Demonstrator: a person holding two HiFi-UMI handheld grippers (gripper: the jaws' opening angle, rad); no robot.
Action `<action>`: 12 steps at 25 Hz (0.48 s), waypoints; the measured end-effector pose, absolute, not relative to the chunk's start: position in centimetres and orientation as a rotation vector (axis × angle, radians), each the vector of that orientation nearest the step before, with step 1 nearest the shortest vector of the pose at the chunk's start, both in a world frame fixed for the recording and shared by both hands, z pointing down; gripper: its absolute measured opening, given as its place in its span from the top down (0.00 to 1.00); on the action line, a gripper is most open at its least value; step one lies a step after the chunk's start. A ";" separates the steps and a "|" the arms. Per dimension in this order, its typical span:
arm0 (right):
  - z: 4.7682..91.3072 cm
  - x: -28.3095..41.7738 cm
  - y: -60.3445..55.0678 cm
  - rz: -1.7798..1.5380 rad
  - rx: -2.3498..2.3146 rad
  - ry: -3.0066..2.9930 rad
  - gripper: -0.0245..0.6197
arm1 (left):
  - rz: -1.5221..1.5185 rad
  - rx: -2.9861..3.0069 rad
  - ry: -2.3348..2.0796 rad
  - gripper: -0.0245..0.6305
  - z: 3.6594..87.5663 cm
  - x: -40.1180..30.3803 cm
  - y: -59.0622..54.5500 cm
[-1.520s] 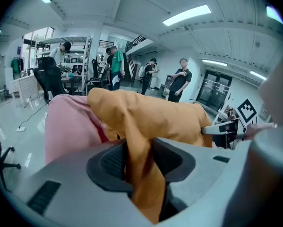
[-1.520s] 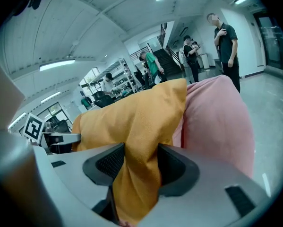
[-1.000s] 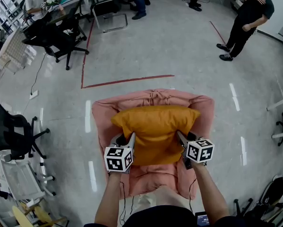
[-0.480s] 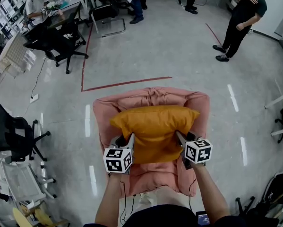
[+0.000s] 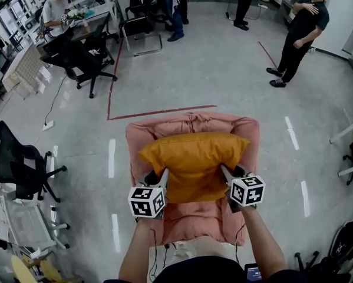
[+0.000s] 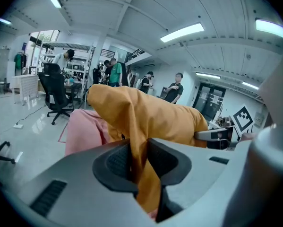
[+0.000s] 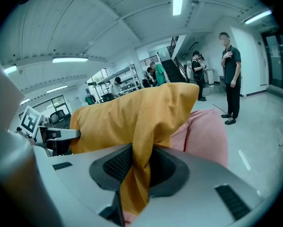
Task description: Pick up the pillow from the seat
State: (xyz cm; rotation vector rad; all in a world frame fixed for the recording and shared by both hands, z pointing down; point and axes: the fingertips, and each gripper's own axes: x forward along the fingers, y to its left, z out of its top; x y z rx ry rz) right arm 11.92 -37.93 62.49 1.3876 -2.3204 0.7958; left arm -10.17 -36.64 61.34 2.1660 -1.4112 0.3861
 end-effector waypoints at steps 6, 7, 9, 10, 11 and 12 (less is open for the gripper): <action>59.6 12.0 -36.3 0.736 1.426 -2.352 0.79 | 0.332 2.198 -1.436 0.82 58.5 -10.0 -34.8; 59.1 12.1 -36.0 0.728 1.433 -2.357 0.79 | 0.325 2.204 -1.443 0.82 58.0 -10.0 -34.5; 58.2 12.0 -35.4 0.712 1.446 -2.367 0.79 | 0.313 2.221 -1.452 0.82 57.0 -10.1 -33.9; 57.6 11.9 -35.1 0.704 1.451 -2.373 0.79 | 0.306 2.230 -1.455 0.82 56.5 -10.1 -33.6; 57.1 11.8 -34.9 0.695 1.456 -2.379 0.79 | 0.300 2.238 -1.458 0.82 55.9 -10.3 -33.3; 56.6 11.6 -34.6 0.687 1.459 -2.385 0.79 | 0.294 2.245 -1.462 0.82 55.4 -10.4 -33.0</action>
